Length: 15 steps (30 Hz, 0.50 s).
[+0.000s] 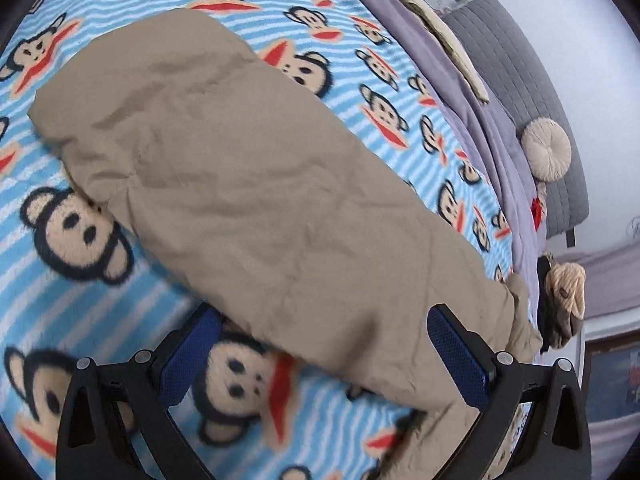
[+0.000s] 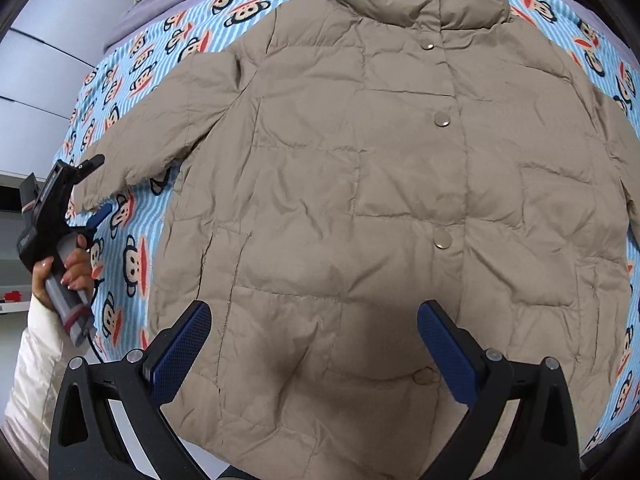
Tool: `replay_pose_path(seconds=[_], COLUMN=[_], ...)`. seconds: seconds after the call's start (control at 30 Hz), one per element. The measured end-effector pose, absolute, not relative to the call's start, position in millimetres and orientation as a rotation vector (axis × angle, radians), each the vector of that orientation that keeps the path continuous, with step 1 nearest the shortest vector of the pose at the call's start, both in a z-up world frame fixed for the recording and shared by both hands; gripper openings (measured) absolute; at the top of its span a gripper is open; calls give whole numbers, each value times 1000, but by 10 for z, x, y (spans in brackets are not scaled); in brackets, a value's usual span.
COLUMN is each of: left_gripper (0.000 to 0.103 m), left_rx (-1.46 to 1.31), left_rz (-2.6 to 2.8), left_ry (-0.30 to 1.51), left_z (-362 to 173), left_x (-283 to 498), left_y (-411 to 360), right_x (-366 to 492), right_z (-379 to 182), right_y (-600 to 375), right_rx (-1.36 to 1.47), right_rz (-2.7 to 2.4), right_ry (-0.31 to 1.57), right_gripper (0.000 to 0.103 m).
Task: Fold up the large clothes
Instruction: 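Grasp the side edge of the beige jacket with the left tool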
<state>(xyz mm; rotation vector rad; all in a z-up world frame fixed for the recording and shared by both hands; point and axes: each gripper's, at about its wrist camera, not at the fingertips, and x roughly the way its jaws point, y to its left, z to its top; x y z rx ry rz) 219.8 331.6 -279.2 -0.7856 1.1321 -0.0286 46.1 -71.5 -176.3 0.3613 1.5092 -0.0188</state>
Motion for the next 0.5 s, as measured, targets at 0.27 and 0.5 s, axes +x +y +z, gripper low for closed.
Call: replay_pose_path(seconds=[0.27,0.5], left_gripper=[89,8], left_rx=[-777,-801], left_rz=[84,46], left_ry=[1038,966], left_z=[-2889,-2741], left_x=[2592,2700], left_y=[3547,3712], right_x=[747,1269], right_z=[-1829,-1832], right_y=[-504,-341], right_rx=[236,214], right_rz=[-19,6], right_ry=[1439,1349], right_gripper=[103,103])
